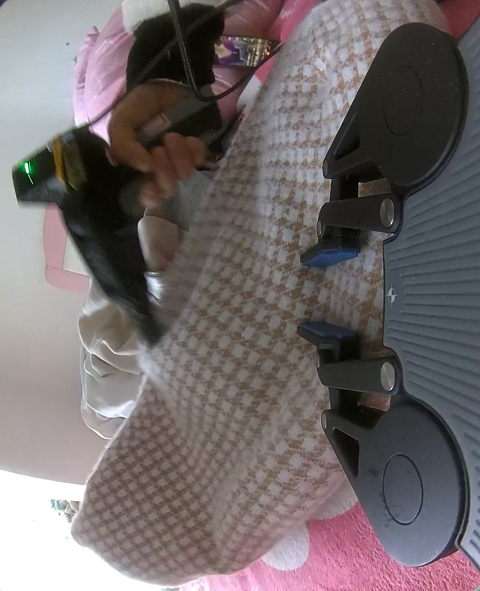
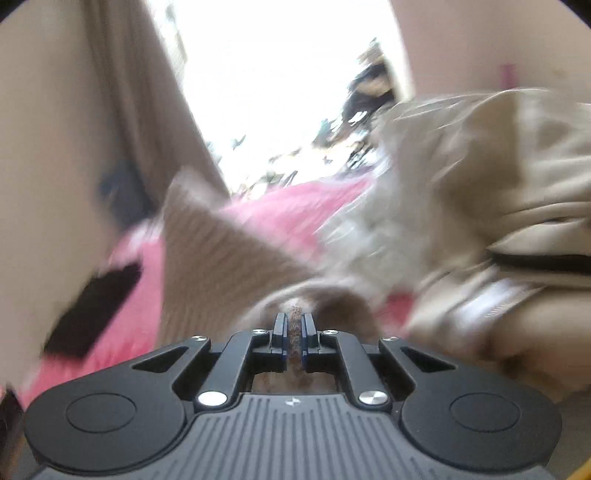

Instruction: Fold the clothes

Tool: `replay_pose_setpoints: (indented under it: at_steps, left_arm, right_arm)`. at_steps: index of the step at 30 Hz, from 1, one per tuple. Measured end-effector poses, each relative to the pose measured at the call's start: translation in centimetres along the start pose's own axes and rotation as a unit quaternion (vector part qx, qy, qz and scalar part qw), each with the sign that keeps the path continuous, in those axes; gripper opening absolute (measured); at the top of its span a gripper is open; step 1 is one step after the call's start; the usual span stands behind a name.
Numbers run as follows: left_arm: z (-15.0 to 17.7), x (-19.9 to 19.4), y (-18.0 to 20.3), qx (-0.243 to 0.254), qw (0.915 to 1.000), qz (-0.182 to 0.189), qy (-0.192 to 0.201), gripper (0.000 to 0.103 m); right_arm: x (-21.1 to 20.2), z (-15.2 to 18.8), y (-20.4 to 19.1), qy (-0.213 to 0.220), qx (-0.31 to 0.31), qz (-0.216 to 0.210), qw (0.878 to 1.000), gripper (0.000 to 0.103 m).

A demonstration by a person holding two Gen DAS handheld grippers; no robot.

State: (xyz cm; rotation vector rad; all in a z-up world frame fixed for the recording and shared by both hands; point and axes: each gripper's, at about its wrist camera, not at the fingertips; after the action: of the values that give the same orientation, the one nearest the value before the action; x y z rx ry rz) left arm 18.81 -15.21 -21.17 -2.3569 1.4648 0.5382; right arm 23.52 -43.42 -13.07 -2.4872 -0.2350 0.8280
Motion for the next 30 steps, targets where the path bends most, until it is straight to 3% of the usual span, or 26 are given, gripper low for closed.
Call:
replay_pose_setpoints:
  at_steps: [6,10,13,15,19,26,30]
  left_arm:
    - [0.0,0.1,0.2,-0.001,1.0,-0.005,0.003,0.033]
    - [0.0,0.2,0.1,-0.002,1.0,-0.006,0.003,0.033]
    - [0.1,0.3,0.1,-0.006,1.0,-0.004,0.003,0.033]
    - [0.0,0.5,0.0,-0.007,1.0,-0.004,0.003,0.033]
    - [0.0,0.5,0.1,-0.007,1.0,-0.004,0.002,0.033]
    - [0.1,0.4,0.2,-0.005,1.0,-0.005,0.003,0.033]
    - [0.2,0.4,0.2,-0.005,1.0,-0.005,0.004,0.033]
  right_arm:
    - [3.8,2.8,2.6,-0.026,-0.042,0.093,0.994,0.007]
    - [3.9,2.7,1.6,-0.032,-0.046,0.108,0.993,0.008]
    - [2.2,1.6,1.4,-0.025,-0.028,0.096,0.995,0.015]
    - [1.2,1.1,1.2,-0.015,-0.015,0.089,0.996,0.036]
    - [1.1,0.6,1.4,-0.023,0.004,0.086,0.996,0.053]
    - [3.3,0.5,0.4,-0.033,-0.017,0.088,0.995,0.076]
    - [5.3,-0.8,0.7,-0.031,-0.008,0.089,0.996,0.097]
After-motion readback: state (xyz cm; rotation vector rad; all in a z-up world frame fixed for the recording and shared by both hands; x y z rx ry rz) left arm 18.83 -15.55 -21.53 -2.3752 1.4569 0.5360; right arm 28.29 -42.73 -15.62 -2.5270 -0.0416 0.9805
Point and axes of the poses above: each gripper's, at about its wrist camera, not at the fingertips, and x roughly the way its jaws point, y to its right, z to its underside, and after that the axes turned 14 degrees about x, right-handed
